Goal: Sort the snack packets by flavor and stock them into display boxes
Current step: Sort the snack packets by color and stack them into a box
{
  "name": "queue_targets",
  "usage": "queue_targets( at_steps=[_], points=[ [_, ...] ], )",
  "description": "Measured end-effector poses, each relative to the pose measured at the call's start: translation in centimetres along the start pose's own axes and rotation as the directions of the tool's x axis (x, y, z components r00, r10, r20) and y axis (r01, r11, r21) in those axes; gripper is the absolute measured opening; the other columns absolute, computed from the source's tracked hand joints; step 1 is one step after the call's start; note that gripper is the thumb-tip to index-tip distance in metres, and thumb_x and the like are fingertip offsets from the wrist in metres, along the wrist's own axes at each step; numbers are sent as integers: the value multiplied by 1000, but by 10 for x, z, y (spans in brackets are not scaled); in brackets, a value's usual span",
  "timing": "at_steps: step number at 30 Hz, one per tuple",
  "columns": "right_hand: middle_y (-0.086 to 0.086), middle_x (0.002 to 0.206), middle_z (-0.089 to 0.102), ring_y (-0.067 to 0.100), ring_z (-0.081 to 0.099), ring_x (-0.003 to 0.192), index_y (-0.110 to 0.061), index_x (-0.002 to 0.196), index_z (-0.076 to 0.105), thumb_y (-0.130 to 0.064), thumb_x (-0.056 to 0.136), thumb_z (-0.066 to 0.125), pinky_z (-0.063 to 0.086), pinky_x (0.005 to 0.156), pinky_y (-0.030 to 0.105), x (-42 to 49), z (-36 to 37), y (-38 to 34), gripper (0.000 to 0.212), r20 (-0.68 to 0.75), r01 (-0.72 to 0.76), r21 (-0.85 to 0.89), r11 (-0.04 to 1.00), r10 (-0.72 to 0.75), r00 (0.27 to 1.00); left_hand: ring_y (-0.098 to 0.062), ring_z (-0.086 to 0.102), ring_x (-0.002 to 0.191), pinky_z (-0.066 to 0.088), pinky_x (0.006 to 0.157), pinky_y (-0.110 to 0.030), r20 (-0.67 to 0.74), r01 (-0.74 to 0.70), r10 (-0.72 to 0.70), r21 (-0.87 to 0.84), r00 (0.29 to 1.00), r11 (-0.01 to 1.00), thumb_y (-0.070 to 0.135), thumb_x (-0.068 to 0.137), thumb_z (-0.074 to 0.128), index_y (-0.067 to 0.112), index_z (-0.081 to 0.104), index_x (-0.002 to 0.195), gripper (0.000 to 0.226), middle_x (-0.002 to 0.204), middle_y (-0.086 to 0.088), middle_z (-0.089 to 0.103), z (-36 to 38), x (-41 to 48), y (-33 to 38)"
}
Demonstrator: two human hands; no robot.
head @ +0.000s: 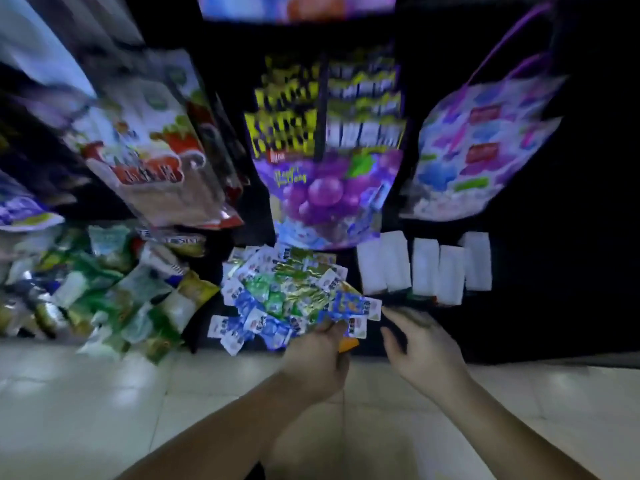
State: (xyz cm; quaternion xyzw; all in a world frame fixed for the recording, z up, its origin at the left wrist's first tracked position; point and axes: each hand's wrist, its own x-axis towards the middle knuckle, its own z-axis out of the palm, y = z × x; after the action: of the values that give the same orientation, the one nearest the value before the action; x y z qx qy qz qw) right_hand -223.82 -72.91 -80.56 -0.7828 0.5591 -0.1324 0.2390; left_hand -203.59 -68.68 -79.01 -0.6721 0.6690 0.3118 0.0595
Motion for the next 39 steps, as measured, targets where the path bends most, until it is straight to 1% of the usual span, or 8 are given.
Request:
queue_targets(
  at_steps=[6,13,20,23,26,30,34,39],
  points=[
    [-8,116,72,17,68,100,-32,130,68,-37,96,63,59,75,39,21,127,51,35,118,-131,53,990,124,985,-31,60,117,56,86,-41,23,-43,42,73,999,996,35,104,46,22,30,159,58,149,-9,48,89,73,-80],
    [-7,96,75,9,66,69,-37,123,68,-40,96,54,58,65,38,32,148,32,31,160,-227,60,972,215,963,-30,63,108,58,81,-40,-80,-62,69,77,994,995,31,100,50,20,52,138,39,128,-8,55,109,74,-124],
    [-5,154,50,20,53,132,-35,149,49,-49,99,51,49,103,36,39,155,-9,52,380,-131,-201,971,201,903,-27,59,124,55,96,-43,-68,-112,118,86,991,990,39,102,51,24,40,153,54,145,-3,49,103,42,-150],
    [-6,148,53,23,56,128,-34,143,56,-48,98,52,51,96,34,38,169,7,47,396,-178,-160,971,229,889,-30,59,122,55,94,-44,-40,-79,86,163,995,983,41,101,52,22,42,149,52,142,-6,50,101,51,-154],
    [5,118,66,28,65,108,-16,116,68,-41,97,58,54,87,35,62,179,34,33,511,-222,-200,954,295,807,-32,56,127,53,98,-44,26,-73,69,208,997,975,44,103,50,22,35,154,58,147,-8,45,103,72,-154],
    [10,122,62,23,63,108,-17,126,63,-43,97,60,52,87,31,112,204,68,40,560,-237,-308,921,377,738,-32,53,132,51,101,-43,74,-96,83,199,994,975,47,104,46,22,34,156,59,152,-8,43,125,119,-169],
    [6,158,40,27,50,134,-29,156,37,-48,91,67,49,104,35,136,246,98,74,512,-262,-220,940,340,789,-39,29,151,40,116,-48,117,-89,61,245,991,965,50,106,42,25,21,162,65,170,-11,17,149,173,-182],
    [2,163,15,29,9,153,-43,158,24,-71,81,67,29,121,44,131,302,131,93,376,-92,-289,953,201,905,-41,-16,157,2,123,-67,160,-143,89,365,983,920,55,105,39,43,5,162,67,171,-9,-18,190,229,-192]
  ],
)
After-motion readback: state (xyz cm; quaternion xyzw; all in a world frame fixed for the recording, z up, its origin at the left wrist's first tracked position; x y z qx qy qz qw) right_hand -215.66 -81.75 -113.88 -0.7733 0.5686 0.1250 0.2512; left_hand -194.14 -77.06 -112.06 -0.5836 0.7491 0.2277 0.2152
